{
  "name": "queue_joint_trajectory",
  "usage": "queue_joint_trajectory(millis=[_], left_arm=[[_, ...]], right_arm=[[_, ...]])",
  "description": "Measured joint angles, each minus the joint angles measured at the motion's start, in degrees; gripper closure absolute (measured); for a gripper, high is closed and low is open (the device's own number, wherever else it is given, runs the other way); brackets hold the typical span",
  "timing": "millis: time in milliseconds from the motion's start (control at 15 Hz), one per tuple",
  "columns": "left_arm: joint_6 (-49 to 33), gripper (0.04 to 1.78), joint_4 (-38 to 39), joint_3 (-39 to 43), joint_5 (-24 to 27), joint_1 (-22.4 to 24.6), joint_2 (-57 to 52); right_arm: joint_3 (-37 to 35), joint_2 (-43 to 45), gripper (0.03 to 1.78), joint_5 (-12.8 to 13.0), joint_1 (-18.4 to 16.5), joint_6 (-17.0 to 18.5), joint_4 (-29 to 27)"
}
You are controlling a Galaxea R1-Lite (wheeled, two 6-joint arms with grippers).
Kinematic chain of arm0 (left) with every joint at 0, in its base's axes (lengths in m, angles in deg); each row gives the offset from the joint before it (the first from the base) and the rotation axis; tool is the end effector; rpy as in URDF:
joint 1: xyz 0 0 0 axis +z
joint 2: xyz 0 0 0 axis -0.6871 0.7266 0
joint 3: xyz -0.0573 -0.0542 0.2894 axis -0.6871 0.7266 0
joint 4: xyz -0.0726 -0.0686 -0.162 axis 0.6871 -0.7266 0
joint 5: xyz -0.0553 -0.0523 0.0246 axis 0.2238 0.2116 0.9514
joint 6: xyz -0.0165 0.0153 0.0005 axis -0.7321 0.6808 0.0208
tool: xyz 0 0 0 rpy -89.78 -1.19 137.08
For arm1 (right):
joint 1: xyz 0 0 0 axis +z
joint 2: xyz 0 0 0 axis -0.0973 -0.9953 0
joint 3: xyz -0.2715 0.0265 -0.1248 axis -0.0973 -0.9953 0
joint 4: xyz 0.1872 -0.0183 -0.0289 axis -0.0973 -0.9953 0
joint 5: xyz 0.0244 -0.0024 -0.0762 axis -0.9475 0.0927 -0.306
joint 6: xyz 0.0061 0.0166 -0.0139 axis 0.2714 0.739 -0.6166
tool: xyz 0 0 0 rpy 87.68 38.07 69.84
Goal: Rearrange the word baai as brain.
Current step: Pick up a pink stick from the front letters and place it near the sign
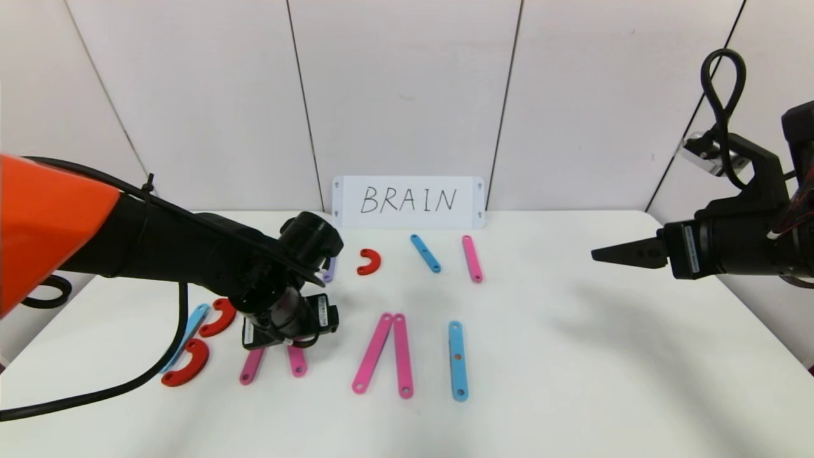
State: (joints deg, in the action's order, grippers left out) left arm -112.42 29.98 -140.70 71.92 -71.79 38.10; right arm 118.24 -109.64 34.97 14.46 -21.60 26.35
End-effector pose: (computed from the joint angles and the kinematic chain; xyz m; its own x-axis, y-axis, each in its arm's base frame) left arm 0.3007 -0.1563 0.1217 0.4723 0.0238 -0.8811 -0.2314 0.9679 -0.0978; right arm 0.2417 0.0434 0.2368 0.7219 0.3689 -0.5854 -0.3593 0.9229 0.1386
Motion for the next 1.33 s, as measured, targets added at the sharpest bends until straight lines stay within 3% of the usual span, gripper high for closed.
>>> queue_joint_trajectory(millis=[200,467,600,933,1333], left_arm=[[0.2,0.54,0.1,0.0,0.0,0.0,0.5],[0.2,1.26,0.0,-0.1,-0.1,0.1,1.2],[0.3,1.49,-0.2,-0.1,-0.1,0.1,1.3],[0.3,1.52,-0.2,0.0,-0.1,0.1,1.3],[4.1,1.52,-1.4,-3.4,0.0,1.9,-0.7]], right_arm=[[-0.1,-0.1,0.07,0.0,0.0,0.0,0.0],[-0.1,-0.1,0.07,-0.1,0.0,0.0,0.0],[-0.3,-0.1,0.07,0.0,0.0,0.0,0.1],[-1.9,-0.2,0.07,0.3,0.3,-0.1,4.6],[-2.2,-0.2,0.07,0.2,0.3,0.1,5.0]])
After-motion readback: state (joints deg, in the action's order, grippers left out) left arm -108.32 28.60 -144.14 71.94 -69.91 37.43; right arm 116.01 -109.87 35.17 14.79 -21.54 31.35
